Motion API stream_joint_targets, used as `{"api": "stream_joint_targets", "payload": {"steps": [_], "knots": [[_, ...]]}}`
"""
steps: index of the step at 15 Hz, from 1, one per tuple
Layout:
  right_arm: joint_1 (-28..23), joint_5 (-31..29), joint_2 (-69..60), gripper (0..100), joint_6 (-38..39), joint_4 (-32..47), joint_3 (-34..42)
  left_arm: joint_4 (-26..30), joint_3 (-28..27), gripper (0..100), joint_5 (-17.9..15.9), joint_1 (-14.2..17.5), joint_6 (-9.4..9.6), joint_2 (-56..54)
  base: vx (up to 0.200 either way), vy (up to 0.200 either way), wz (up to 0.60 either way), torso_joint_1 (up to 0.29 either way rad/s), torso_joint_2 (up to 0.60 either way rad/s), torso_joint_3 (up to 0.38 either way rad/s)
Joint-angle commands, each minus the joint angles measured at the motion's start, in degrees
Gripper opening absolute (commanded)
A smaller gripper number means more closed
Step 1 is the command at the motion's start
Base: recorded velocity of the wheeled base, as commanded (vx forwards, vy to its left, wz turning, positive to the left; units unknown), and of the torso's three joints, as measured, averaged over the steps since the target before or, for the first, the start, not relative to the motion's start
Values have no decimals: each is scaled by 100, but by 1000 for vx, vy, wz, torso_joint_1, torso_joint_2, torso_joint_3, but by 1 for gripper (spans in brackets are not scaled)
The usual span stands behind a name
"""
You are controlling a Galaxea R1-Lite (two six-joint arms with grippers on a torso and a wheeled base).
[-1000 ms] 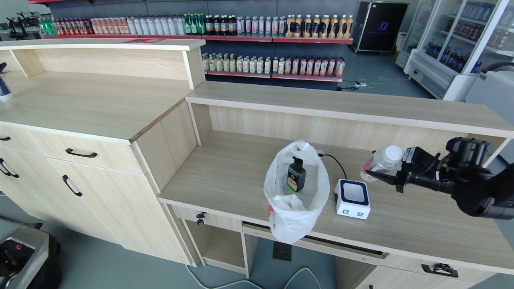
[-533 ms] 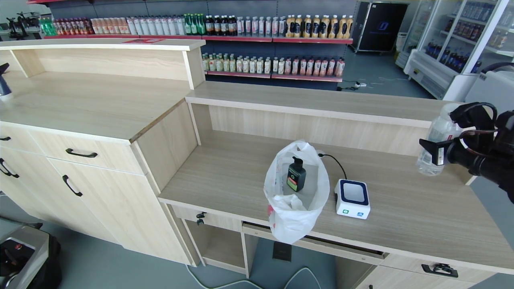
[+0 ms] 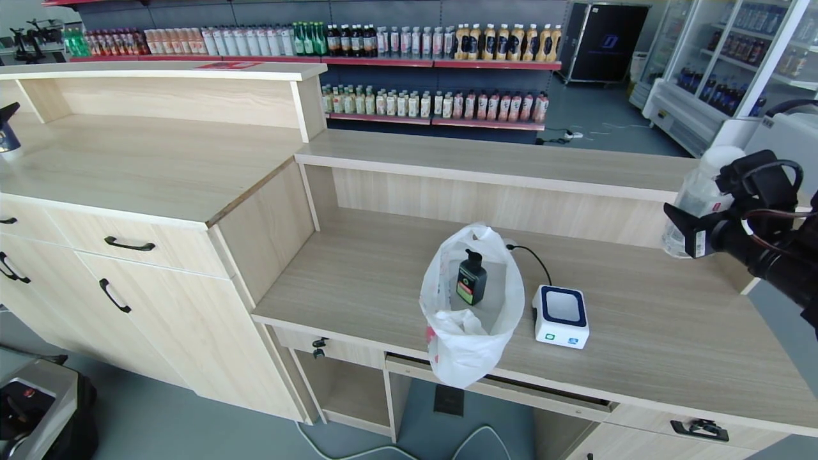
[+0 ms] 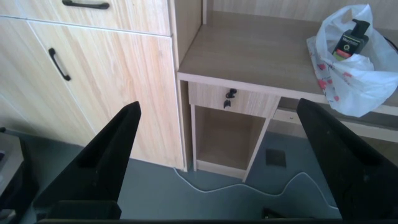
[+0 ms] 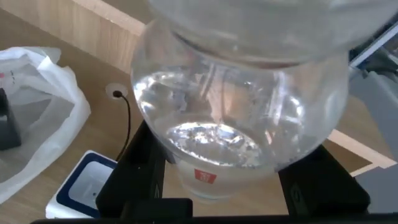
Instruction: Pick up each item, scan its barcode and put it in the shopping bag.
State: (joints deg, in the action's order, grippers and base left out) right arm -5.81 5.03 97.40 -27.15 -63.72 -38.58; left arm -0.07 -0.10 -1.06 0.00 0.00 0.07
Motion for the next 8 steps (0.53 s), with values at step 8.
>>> {"api": "stream_joint_targets", "payload": {"steps": [8], "knots": [[731, 1597, 209, 0, -221, -167, -185, -1, 1, 100, 1, 0, 0, 1, 0, 0, 525, 2, 2, 3]]}}
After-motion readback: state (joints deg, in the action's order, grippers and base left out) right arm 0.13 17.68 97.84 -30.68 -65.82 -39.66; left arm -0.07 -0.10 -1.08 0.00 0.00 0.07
